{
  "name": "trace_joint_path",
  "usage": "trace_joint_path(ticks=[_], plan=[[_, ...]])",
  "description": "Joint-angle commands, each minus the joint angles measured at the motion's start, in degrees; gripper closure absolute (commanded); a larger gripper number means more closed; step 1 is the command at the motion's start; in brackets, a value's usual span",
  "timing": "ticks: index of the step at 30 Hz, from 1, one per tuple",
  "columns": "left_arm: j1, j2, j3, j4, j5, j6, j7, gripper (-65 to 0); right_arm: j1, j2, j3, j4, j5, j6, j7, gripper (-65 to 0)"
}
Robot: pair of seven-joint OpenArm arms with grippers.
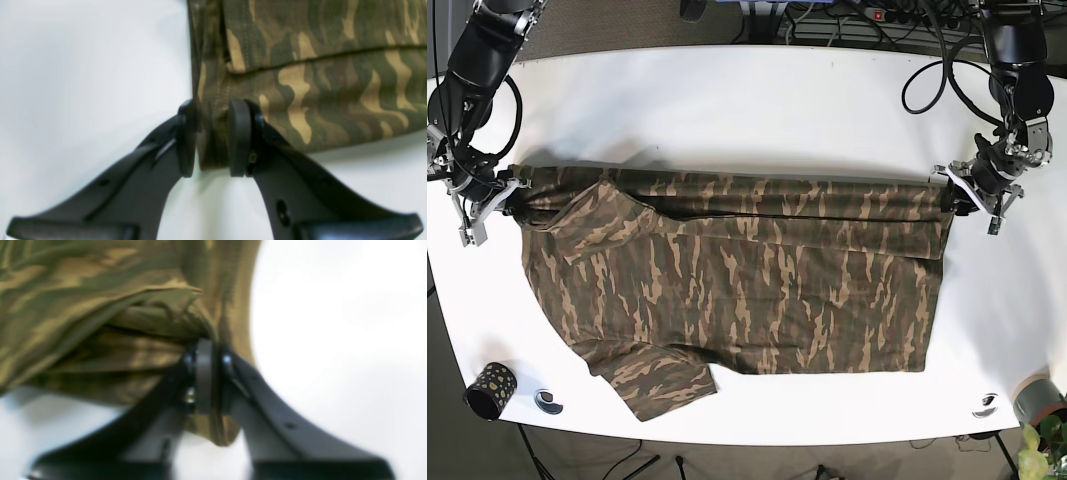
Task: Fold the T-shirt properly
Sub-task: 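Drag the held collar edge with both grippers away from the hem, stretching the shirt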
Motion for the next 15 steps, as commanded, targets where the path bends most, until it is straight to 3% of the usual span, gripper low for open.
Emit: trace_joint_path(ticks=[1, 5, 7, 13, 15], plan=[[-0.13, -1.02, -0.18, 0.54, 1.38, 0.43, 2.01, -14.4, 0.88, 1.80, 0.40, 1.54, -1.65, -0.46, 1.04, -20.3], [-0.13, -1.02, -0.27, 0.72, 1.38, 0.43, 2.01, -14.6, 1.41, 1.80, 0.58, 4.79, -2.27, -0.64, 1.21, -45.2], [-0.13, -1.02, -0.27, 0.89, 1.21, 0.43, 2.01, -14.6, 2.28, 1.80, 0.76, 4.88, -2.27, -0.55, 1.30, -51.0], [0.66, -0.94, -1.76, 4.41, 0.94, 0.43, 2.01, -14.9, 0.97, 2.24, 2.34, 5.41, -1.65, -0.37, 1.21, -44.4], [1.72, -0.67, -4.49, 6.43, 0.94, 0.34, 2.01, -18.1, -1.06, 1.80, 5.15, 6.81, -1.39, 0.94, 1.21, -42.2]])
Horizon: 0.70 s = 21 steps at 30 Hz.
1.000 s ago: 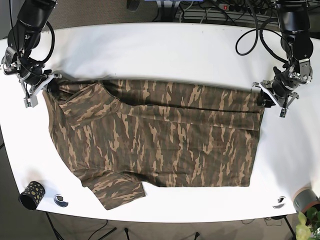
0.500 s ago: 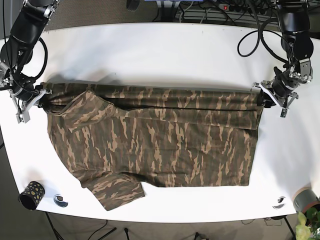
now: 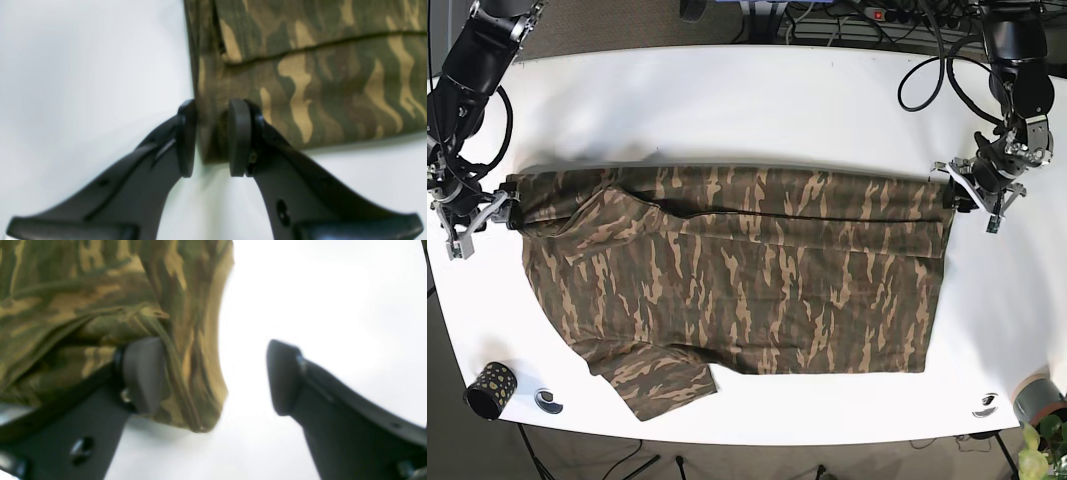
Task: Fold the T-shirt properly
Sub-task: 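Drag the held collar edge with both grippers away from the hem, stretching the shirt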
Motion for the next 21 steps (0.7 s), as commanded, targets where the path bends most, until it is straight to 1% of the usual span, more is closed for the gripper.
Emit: trace_joint_path(ticks=[1, 3, 4, 5, 8, 11, 15, 19, 21], plan=[[0.45, -0.56, -3.99, 3.88, -0.30, 0.15, -0.88, -22.1, -1.76, 1.21, 4.26, 3.52, 1.17, 2.15, 0.78, -41.5], [0.72, 0.76, -5.66, 5.37, -0.30, 0.15, -0.88, -31.0, -3.70, 0.42, 5.14, 5.02, 2.40, 2.29, 0.60, -41.9], [0.80, 1.29, -6.46, 6.25, -0.30, 0.15, -0.88, -37.1, -4.84, 0.16, 5.14, 5.89, 3.37, 2.29, 0.43, -41.9], [0.80, 1.55, -6.89, 7.04, -0.30, 0.15, -0.79, -40.8, -5.45, 0.24, 5.14, 6.86, 4.16, 2.29, -0.28, -41.7], [1.07, 2.34, -7.95, 8.54, -0.30, 0.15, 0.88, -47.8, -6.86, -0.02, 5.32, 8.80, 6.45, 2.29, -2.56, -41.7], [1.07, 3.13, -9.53, 10.21, -0.39, 0.06, 3.08, -48.8, -7.21, -0.20, 5.50, 9.32, 7.68, 2.29, -3.18, -41.7], [1.07, 4.80, -10.59, 13.02, -0.39, -0.29, 5.01, -49.0, -7.30, -0.55, 5.67, 8.18, 7.41, 2.29, -3.53, -41.1], [1.07, 5.50, -10.50, 13.46, -0.39, -4.42, 5.54, -48.8, -7.30, -1.16, 5.50, 6.51, 7.33, 2.29, -3.53, -41.1], [0.89, 6.47, -10.76, 13.29, -0.22, -5.30, 5.54, -48.9, -7.30, -1.34, 5.50, 5.28, 7.15, 2.29, -3.44, -41.1]])
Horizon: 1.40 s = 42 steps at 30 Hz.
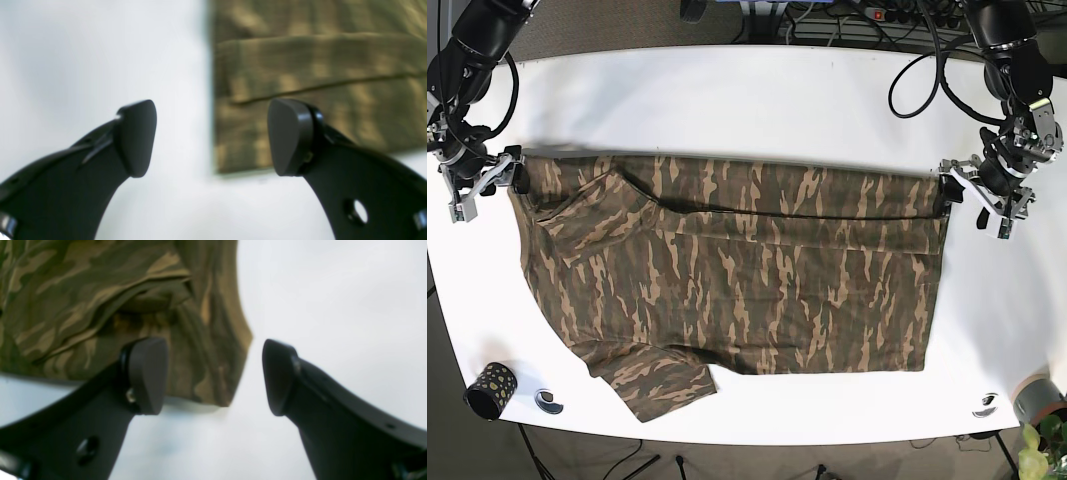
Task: Fold the T-shirt properly
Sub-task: 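Drag the held collar edge with both grippers away from the hem, stretching the shirt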
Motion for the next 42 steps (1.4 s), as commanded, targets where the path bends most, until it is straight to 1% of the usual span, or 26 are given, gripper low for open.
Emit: trace_joint_path(ticks=[1, 3, 5, 8, 10, 13, 16, 18, 20, 26, 29, 31, 33, 35, 37, 38, 42], plan=[[-0.51, 0.22, -0.64, 1.05, -0.41, -0.21, -0.64, -48.9, 0.68, 1.52, 0.31, -1.04, -0.64, 0.06, 1.37, -41.1], [-0.42, 0.49, -0.56, 1.05, -0.41, -0.21, -0.64, -48.9, 0.68, 1.44, 0.31, -2.01, -2.31, 0.06, 1.63, -41.1], [-0.33, 0.49, -0.47, 0.78, -0.41, -0.21, -0.64, -49.0, 0.77, 0.38, 0.23, -2.71, -4.15, 0.06, 2.95, -41.1], [-0.24, 0.49, -0.38, 0.61, -0.41, -0.21, -0.64, -49.0, 0.77, -0.41, 0.23, -3.42, -7.23, 0.06, 4.71, -41.5], [-0.24, 0.57, -0.38, 0.61, -0.41, -0.21, -0.64, -49.0, 0.77, -0.50, 0.23, -4.65, -8.02, 0.06, 4.88, -41.5], [-0.24, 1.63, -0.56, 0.52, -0.24, -0.12, -0.64, -49.2, 0.85, -0.59, 0.14, -7.11, -7.93, 0.06, 5.24, -41.5], [-0.42, 1.89, -0.47, 0.34, 0.03, -0.04, -0.64, -49.2, 0.94, -0.67, 0.14, -9.66, -7.93, 0.06, 7.08, -41.1], [-0.51, 1.89, -0.38, -0.71, -0.06, -0.04, -0.64, -49.2, 0.94, -1.38, 0.14, -10.45, -8.02, 0.06, 8.14, -41.1], [-0.59, 1.89, -0.38, -1.94, -0.06, -0.04, -0.64, -49.2, 0.94, -1.90, 0.14, -10.45, -8.20, 0.06, 8.31, -41.1], [-1.21, 1.89, -0.29, -5.63, 0.03, -0.04, -0.73, -49.2, 0.77, -2.17, 0.14, -10.27, -8.02, 0.06, 8.31, -40.9], [-3.06, 1.89, -0.29, -9.68, 0.03, -0.21, -0.73, -49.0, 0.77, -2.34, 0.14, -10.27, -7.93, 0.06, 8.31, -40.9], [-3.58, 1.89, -0.29, -11.08, 0.03, -0.39, -0.73, -48.6, 0.77, -3.14, 0.14, -10.27, -7.93, 0.06, 8.31, -40.9], [-3.76, 1.89, -0.20, -11.70, 0.03, -0.39, -0.73, -48.2, 0.77, -3.31, 0.14, -10.27, -7.93, 0.06, 8.31, -40.7], [-3.76, 1.89, 0.76, -11.88, 0.03, -0.39, -0.73, -43.6, 0.77, -3.40, 0.14, -10.27, -7.93, 0.06, 8.31, -39.3], [-3.76, 1.72, 1.99, -11.96, 0.03, -0.30, -0.73, -36.1, 0.85, -3.57, 0.23, -10.18, -7.93, 0.06, 8.31, -34.6], [-3.76, 1.63, 2.79, -11.96, 0.03, -0.30, -0.73, -28.9, 0.94, -3.57, 0.31, -10.18, -7.93, 0.06, 8.31, -29.6], [-3.76, 1.01, 4.98, -11.96, 0.03, -0.30, -0.73, -9.6, 1.03, -3.66, 0.14, -10.18, -7.93, 0.06, 8.40, -12.5]])
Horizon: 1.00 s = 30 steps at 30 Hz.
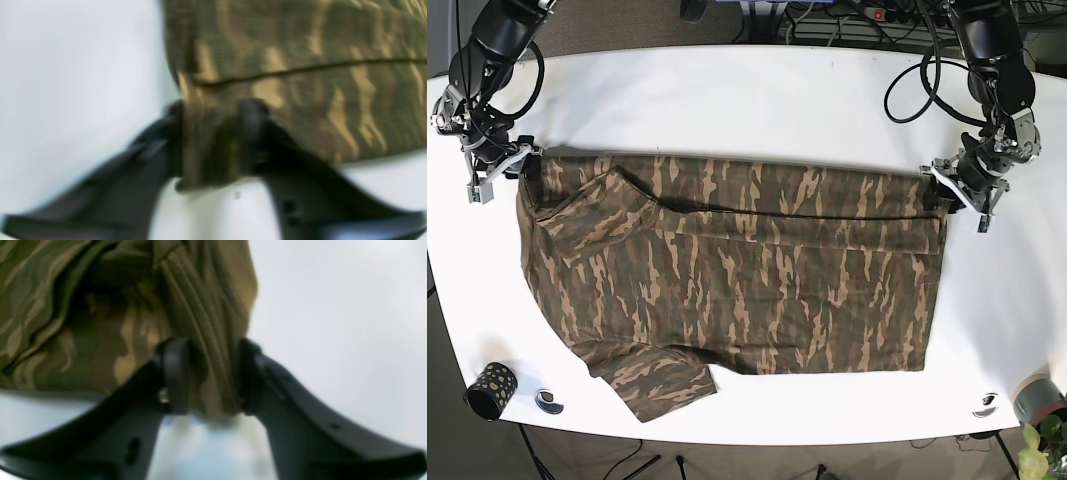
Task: Fold the T-shirt properly
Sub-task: 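Drag the held collar edge with both grippers away from the hem, stretching the shirt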
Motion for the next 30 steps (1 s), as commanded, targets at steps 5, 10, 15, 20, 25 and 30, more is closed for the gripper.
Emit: trace_joint_path(ticks=[5, 10, 15, 20, 25, 30], plan=[[0.13, -0.73, 0.55, 0.74, 0.14, -0.28, 1.02, -0.6, 0.31, 0.66, -0.04, 2.68, -0.41, 0.12, -1.48, -1.3], [0.66, -0.91, 0.20, 2.23, 0.05, -0.37, 1.11, 0.0, -1.89, -1.45, 0.23, 9.71, -0.94, 0.12, -1.57, -1.1], [5.85, -2.76, -2.09, 8.47, 0.05, -0.37, 1.19, 0.0, -5.67, -2.24, 0.40, 16.66, -0.68, 0.12, -4.47, -1.1], [10.16, -3.02, -5.61, 12.25, 0.05, -0.45, 4.45, 0.0, -9.63, -4.96, 2.60, 22.28, -0.85, 0.12, -8.34, -1.0], [15.52, -4.34, -9.30, 15.15, 0.05, -4.32, 5.68, 0.0, -14.37, -8.22, 4.71, 28.00, -0.85, 0.12, -11.24, -1.3], [20.09, -4.60, -12.55, 17.53, 0.14, -6.87, 5.68, 0.0, -19.91, -10.85, 4.71, 33.19, -0.41, 0.12, -12.38, -1.4]])
